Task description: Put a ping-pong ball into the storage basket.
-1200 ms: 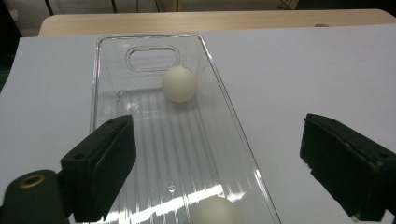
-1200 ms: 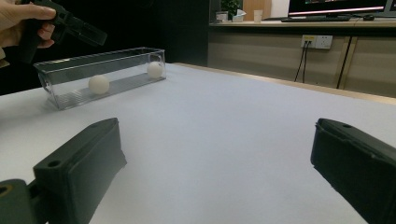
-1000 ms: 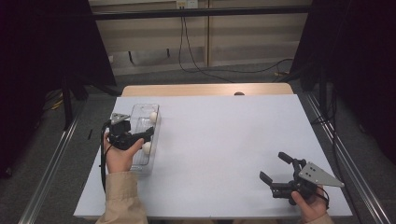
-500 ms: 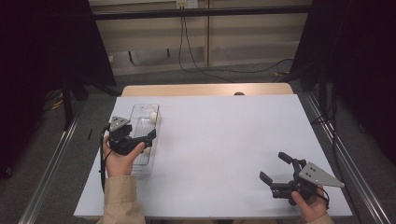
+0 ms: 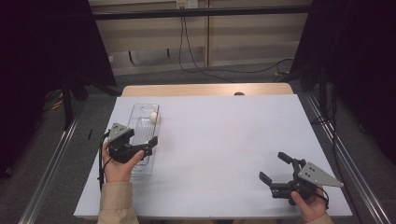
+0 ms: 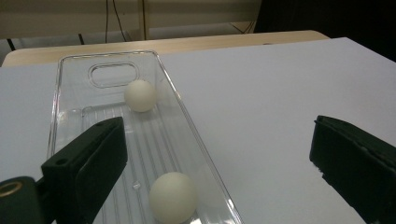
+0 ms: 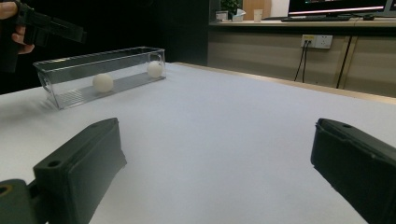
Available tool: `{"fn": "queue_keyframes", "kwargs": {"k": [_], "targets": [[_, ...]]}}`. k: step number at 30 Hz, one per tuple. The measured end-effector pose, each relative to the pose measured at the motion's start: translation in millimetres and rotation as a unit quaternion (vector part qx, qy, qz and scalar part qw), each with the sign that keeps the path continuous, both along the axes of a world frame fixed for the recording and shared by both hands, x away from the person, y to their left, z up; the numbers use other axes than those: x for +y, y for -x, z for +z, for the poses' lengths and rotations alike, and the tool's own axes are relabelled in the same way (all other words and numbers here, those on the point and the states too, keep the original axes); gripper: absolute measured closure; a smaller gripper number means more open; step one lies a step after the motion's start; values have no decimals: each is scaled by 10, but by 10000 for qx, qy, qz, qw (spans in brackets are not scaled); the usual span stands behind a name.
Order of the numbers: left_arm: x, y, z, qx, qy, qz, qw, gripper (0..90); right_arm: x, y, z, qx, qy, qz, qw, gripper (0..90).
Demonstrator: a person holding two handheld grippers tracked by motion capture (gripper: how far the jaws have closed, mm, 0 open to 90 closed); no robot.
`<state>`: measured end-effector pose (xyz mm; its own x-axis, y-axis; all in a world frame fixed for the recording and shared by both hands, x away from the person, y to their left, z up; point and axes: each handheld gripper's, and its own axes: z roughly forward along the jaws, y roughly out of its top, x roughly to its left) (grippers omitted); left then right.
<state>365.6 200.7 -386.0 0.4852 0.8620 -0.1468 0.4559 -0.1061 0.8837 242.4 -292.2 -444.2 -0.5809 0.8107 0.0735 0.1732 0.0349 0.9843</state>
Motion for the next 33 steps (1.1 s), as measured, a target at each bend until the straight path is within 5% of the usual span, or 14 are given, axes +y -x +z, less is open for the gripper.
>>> {"fn": "queue_keyframes", "kwargs": {"k": [33], "targets": [[39,250,-179,-393,114,-170,9990,43,7,-3,-2,4,10,14,10000,15]]}}
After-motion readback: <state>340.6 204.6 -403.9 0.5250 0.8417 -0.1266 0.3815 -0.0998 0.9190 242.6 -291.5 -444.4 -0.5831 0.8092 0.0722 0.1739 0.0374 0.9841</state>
